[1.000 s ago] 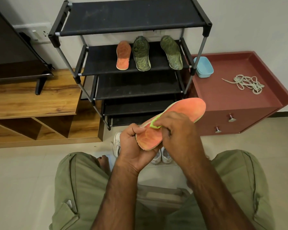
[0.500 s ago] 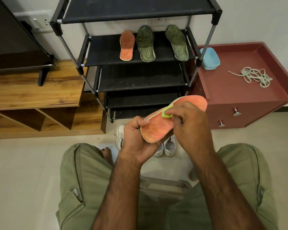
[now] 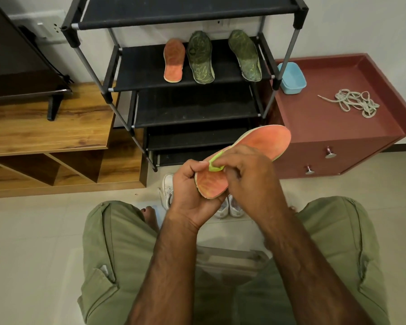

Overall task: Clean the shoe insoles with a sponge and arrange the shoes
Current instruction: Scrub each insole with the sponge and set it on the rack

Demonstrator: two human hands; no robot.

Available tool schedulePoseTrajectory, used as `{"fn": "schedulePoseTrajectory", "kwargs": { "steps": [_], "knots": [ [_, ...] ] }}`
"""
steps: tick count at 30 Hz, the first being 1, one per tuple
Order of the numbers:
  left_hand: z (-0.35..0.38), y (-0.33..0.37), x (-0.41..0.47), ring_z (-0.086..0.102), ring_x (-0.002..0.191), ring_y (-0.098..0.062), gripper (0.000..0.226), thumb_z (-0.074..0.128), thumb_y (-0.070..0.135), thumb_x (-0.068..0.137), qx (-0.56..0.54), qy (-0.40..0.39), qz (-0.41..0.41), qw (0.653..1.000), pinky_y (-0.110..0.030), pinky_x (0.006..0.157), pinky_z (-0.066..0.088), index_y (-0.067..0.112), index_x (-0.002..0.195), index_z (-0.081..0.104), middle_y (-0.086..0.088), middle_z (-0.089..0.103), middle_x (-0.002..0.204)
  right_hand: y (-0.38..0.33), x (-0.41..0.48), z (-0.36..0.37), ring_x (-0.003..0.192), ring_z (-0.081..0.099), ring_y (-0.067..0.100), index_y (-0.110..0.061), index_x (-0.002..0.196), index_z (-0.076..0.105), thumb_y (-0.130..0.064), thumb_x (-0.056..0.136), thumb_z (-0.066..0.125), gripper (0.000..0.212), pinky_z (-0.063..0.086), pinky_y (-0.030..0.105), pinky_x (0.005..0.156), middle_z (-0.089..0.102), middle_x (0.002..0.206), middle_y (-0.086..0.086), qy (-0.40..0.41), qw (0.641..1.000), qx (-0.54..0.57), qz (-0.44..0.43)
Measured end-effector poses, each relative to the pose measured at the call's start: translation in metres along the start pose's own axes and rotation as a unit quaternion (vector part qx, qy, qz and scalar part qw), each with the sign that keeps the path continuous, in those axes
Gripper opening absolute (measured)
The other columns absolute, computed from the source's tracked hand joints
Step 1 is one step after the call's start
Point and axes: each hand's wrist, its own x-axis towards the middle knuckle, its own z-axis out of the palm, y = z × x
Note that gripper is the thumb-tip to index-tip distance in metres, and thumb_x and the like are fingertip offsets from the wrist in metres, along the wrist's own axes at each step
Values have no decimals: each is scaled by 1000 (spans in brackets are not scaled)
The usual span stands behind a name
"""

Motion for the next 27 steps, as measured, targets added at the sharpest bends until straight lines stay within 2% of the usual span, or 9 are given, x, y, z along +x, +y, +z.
{"fn": "schedulePoseTrajectory", "kwargs": {
  "steps": [2, 4, 8, 10, 13, 17, 22, 25, 27],
  "knots": [
    [2, 1, 0, 66, 101, -31, 53, 42, 22, 84, 5, -9, -1, 1000, -41, 92, 54, -6, 124, 61, -22, 66, 113, 12, 5, -4, 99, 62, 21, -16, 95, 82, 2, 89, 60, 29, 54, 40, 89, 70, 100, -1, 64, 997, -11, 52],
    [4, 2, 1, 65, 103, -31, 53, 42, 23, 85, 6, -2, 1, 1000, -41, 95, 51, -6, 127, 59, -21, 66, 114, 8, 6, -3, 98, 60, 22, -16, 96, 82, 2, 89, 61, 28, 53, 38, 86, 69, 99, -1, 86, 994, -40, 63],
    [0, 2, 4, 60, 107, -30, 43, 43, 24, 88, -4, -3, -1, 1000, -43, 112, 35, -1, 117, 61, -18, 62, 112, -9, -1, 6, 101, 59, 21, -15, 100, 82, -6, 90, 56, 29, 47, 31, 87, 69, 100, -1, 4, 999, -35, -3],
    [-2, 3, 4, 62, 106, -29, 45, 44, 24, 87, 2, -3, 3, 1000, -42, 104, 42, -1, 120, 61, -18, 63, 113, -1, 3, 5, 102, 60, 20, -17, 98, 82, -2, 90, 59, 29, 46, 28, 91, 70, 101, -2, 27, 999, -24, 24],
    [0, 4, 5, 64, 104, -29, 49, 44, 24, 87, 8, -4, 4, 1000, -40, 95, 48, -2, 126, 57, -19, 65, 114, 2, 8, 4, 100, 61, 23, -16, 98, 82, 0, 90, 60, 28, 52, 36, 87, 69, 101, 0, 78, 994, -44, 71],
    [-3, 4, 3, 62, 103, -29, 40, 45, 23, 87, -1, 1, 6, 1000, -40, 99, 44, 0, 116, 60, -17, 62, 110, -7, 1, 10, 103, 62, 21, -15, 102, 81, -2, 91, 60, 28, 53, 37, 89, 70, 104, 0, -12, 1000, -27, -3],
    [1, 7, 3, 66, 101, -30, 49, 45, 24, 87, 23, 10, 6, 1000, -40, 94, 51, -4, 124, 61, -20, 66, 114, 7, 9, 8, 101, 62, 21, -17, 96, 82, 1, 89, 61, 29, 49, 29, 89, 70, 102, -2, 85, 993, -33, 74],
    [-1, 5, 5, 62, 108, -30, 42, 45, 26, 91, 17, 21, 2, 1000, -41, 108, 41, -1, 118, 62, -18, 63, 114, -1, 2, 14, 102, 61, 20, -18, 99, 82, -1, 89, 60, 29, 49, 30, 90, 70, 103, -2, 17, 1000, -22, 11],
    [-4, 4, 5, 61, 108, -30, 43, 46, 26, 90, 11, 25, -3, 1000, -42, 108, 40, -1, 120, 62, -18, 63, 115, 2, 2, 15, 103, 62, 20, -19, 99, 81, -1, 89, 60, 29, 51, 34, 92, 70, 103, -3, 18, 1000, -14, 18]
  ]
}}
